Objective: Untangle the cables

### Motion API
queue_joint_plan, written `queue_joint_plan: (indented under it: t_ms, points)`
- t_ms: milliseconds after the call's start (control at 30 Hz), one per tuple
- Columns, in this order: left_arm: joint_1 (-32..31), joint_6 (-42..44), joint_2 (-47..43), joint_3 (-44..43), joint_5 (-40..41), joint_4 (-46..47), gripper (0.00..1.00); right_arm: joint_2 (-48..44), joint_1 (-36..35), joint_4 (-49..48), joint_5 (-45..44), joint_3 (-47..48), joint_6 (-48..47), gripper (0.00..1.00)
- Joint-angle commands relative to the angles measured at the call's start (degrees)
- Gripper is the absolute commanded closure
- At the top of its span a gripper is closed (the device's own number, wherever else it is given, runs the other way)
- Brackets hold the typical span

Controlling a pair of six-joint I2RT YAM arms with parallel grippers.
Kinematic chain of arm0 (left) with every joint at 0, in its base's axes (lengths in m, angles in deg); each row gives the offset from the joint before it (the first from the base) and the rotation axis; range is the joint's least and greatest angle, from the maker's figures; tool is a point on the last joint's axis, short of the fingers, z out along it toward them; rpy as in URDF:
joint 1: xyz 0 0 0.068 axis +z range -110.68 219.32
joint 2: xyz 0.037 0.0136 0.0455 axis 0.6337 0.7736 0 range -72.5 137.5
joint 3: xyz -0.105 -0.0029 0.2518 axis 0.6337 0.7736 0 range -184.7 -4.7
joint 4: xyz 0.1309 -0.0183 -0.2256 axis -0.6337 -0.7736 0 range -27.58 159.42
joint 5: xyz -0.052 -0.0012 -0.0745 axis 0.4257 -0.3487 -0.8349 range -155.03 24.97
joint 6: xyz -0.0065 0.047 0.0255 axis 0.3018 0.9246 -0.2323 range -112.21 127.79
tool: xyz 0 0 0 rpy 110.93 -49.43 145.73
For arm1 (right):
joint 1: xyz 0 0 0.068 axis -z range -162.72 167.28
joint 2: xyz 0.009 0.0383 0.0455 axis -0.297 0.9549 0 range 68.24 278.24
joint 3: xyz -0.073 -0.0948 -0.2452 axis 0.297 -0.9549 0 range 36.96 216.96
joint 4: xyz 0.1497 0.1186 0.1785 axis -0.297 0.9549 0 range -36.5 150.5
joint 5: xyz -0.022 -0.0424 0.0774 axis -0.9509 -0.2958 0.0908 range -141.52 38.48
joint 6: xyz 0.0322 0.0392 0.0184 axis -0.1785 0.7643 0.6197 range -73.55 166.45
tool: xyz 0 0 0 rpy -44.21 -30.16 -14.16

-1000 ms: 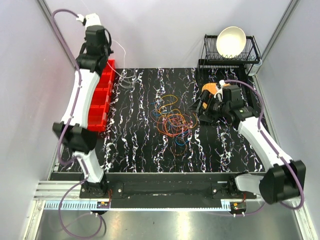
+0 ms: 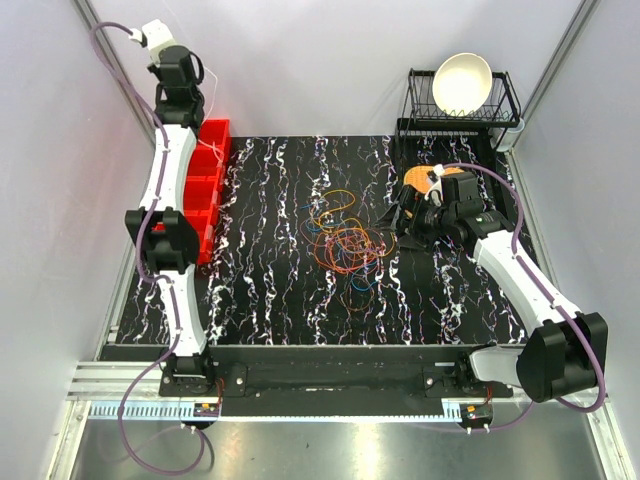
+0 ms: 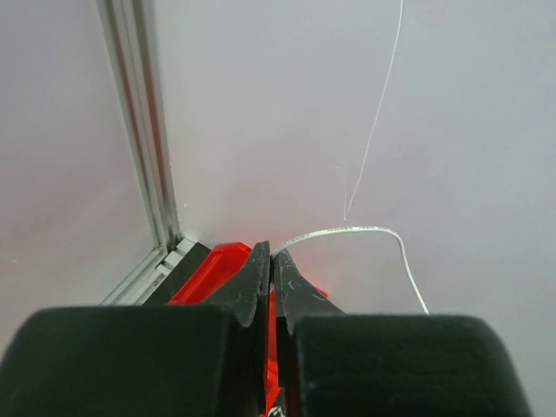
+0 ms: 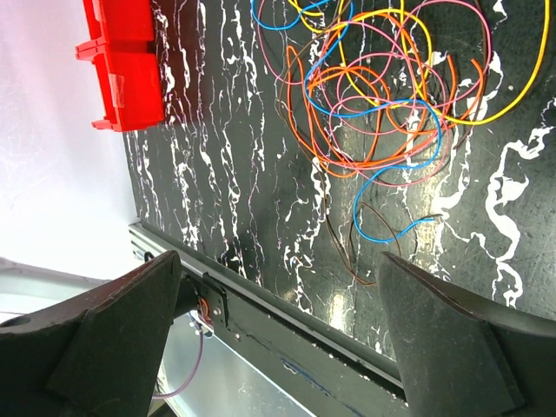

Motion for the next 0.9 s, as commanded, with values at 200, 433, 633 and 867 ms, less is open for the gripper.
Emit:
queue_joint_plan:
  t_ms: [200,433,633,867]
  points:
    - [1.6,-3.0,6.2,-3.5,1.7,19.9,1.00,0.4,-0.5,0.8,-1.8,1.1,-2.3,0.01]
    - [2.5,-0.8,8.9,-2.3,7.0,26.3,1.00,3.2,-0.4,1.1,-2.3,1.7,-3.0,0.01]
    - [5.0,-2.5,10.0,-0.4,4.7,28.5,1.00,5.9,-0.5,1.1,-2.1,1.7,-3.1,0.01]
    - [5.5,-2.5,14.8,-3.9,1.5,31.5,1.00,8.9,-0.4,1.0,-2.3,2.3,-2.9,0.02]
